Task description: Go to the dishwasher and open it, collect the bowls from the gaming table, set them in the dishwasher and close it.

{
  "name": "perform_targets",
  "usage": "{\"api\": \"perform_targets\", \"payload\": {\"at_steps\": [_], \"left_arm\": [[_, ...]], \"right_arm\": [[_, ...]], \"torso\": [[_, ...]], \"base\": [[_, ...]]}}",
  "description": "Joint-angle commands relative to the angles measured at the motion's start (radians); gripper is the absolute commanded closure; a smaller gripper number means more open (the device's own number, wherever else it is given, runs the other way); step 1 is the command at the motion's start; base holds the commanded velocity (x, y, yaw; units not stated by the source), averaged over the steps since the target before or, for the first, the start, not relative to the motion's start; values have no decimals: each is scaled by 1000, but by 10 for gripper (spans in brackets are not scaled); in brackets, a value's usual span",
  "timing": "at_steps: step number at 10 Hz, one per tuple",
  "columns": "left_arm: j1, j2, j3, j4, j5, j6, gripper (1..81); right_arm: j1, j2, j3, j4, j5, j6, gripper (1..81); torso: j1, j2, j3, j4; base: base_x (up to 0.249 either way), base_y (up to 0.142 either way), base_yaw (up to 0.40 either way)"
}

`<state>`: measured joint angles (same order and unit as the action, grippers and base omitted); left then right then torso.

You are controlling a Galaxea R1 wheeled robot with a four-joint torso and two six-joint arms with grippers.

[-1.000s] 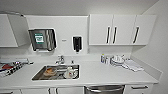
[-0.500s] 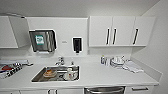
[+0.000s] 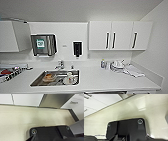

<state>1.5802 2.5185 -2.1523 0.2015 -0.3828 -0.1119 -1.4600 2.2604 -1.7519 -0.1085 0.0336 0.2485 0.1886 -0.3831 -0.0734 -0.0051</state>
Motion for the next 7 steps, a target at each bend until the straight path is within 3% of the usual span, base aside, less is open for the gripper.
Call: {"api": "perform_targets", "payload": {"at_steps": [1, 4, 7], "left_arm": [[-33, -70, 12, 126, -92, -3, 10], [-38, -145, 49, 167, -100, -25, 10], [-80, -241, 286, 177, -91, -31, 10]], "right_arm": [[68, -40, 22, 15, -40, 5, 10], [69, -39, 17, 15, -43, 9, 10], [68, -36, 14, 16, -43, 11, 10]], "torso": [[61, -95, 0, 0], [130, -205, 1, 0], [196, -311, 1, 0]], "base": [[0, 0, 0], [0, 0, 0], [0, 0, 0]]}}
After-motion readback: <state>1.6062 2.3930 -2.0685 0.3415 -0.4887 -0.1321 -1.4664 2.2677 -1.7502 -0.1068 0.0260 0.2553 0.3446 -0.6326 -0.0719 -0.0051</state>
